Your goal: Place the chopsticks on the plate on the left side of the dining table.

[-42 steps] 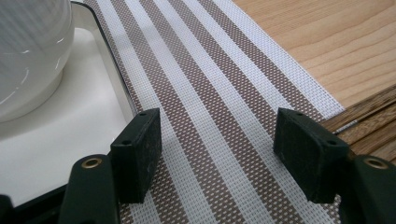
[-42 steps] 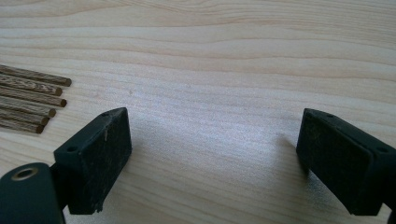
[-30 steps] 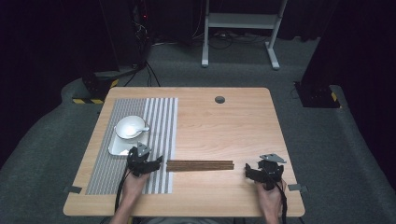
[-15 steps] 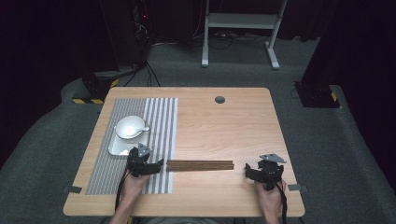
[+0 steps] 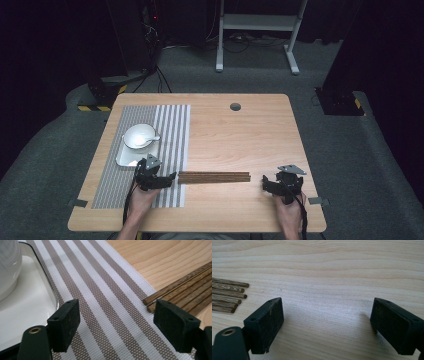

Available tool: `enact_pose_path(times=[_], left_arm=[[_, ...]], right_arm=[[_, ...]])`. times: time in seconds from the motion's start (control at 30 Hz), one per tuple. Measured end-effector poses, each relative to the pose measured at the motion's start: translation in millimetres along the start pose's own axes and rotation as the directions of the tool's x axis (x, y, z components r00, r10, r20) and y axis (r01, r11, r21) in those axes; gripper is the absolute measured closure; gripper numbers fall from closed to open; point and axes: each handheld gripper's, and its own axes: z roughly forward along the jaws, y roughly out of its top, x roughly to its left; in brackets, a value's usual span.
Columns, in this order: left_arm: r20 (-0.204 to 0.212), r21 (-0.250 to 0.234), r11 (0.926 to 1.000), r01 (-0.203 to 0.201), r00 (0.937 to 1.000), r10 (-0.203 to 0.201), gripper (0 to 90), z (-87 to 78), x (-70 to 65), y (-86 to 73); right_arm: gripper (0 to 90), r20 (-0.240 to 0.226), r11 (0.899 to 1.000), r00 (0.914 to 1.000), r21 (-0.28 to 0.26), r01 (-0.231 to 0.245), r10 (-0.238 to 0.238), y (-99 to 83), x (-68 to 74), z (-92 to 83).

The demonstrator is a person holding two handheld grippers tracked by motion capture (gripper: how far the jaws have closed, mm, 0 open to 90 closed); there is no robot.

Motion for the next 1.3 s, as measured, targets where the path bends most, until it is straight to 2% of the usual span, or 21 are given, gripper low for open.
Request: enact_pose_path(times=[0.57,0.67,0.9,1.0,1.2,1.3], left_arm=[[0.089,-0.021,0.9998,0.005,0.9961,-0.003,25.2,-2.3,-5.7,2.3],[0.099,-0.011,0.9999,-0.013,0.995,0.014,25.1,-0.7,-9.2,5.8],[0.119,-0.022,0.9992,-0.033,0.9922,0.035,26.4,1.8,-15.4,14.3],[0.135,-0.032,0.9988,-0.038,0.99,0.042,27.8,3.8,-19.3,17.4],[0.152,-0.017,0.9969,-0.076,0.9853,0.078,27.6,10.5,-28.2,27.2],[0.17,-0.019,0.9954,-0.093,0.9808,0.095,28.2,15.9,-34.0,34.1]], right_arm=[[11.3,-0.003,1.0,1.0,0.0,0.001,-0.001,0.1,0.4,0.0],[11.4,-0.005,1.0,1.0,-0.001,0.005,-0.005,0.2,0.4,0.2],[11.6,-0.008,1.0,1.0,-0.001,0.006,-0.006,0.4,0.8,0.3],[11.7,-0.008,1.0,0.9999,-0.001,0.007,-0.007,0.4,0.8,0.3],[11.7,-0.01,1.0,0.9999,-0.001,0.009,-0.009,0.4,0.8,0.3],[11.7,-0.011,1.0,0.9999,-0.001,0.011,-0.011,0.4,0.8,0.3]])
